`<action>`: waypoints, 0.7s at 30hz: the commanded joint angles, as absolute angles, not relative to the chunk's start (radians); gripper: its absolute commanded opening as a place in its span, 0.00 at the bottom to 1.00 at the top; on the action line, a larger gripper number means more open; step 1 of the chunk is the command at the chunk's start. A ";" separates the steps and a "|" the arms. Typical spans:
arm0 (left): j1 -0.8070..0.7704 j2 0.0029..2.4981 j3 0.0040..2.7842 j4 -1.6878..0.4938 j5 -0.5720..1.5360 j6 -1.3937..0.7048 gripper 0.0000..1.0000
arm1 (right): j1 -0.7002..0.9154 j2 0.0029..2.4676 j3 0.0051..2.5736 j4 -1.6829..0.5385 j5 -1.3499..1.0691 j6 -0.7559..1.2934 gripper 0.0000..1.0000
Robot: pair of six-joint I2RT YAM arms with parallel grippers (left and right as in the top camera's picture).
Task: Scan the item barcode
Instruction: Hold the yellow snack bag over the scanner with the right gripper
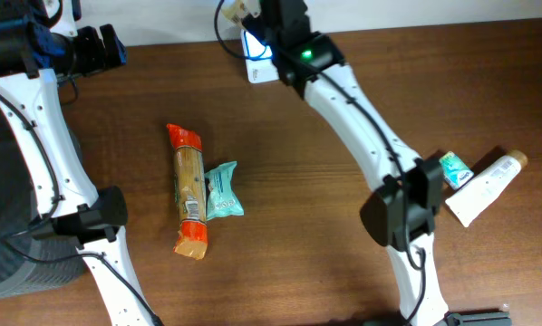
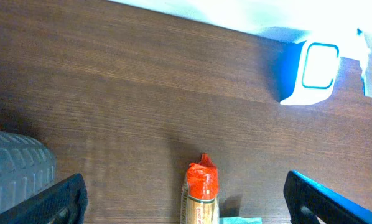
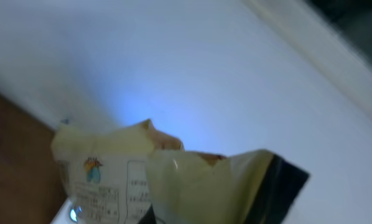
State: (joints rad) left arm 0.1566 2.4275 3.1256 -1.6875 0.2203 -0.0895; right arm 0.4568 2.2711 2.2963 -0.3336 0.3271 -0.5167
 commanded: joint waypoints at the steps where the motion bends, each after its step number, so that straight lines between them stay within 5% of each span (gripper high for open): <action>1: 0.160 2.420 3.128 -1.688 0.220 -0.073 0.99 | 0.453 2.349 2.320 -0.217 0.523 -0.768 0.04; 4: 0.160 2.420 3.128 -1.688 0.220 -0.073 0.99 | 0.450 2.420 2.320 -0.052 0.532 -0.993 0.04; 11: 0.160 2.420 3.128 -1.688 0.220 -0.073 0.99 | 0.424 2.508 2.315 0.091 0.479 -1.025 0.04; 21: 0.160 2.420 3.128 -1.688 0.220 -0.073 0.99 | 0.437 2.511 2.300 -0.089 0.482 -1.066 0.04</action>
State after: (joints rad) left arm 0.1566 2.4275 3.1256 -1.6875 0.2199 -0.0895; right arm 0.4282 2.5084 2.2963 -0.0837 0.4812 -1.0626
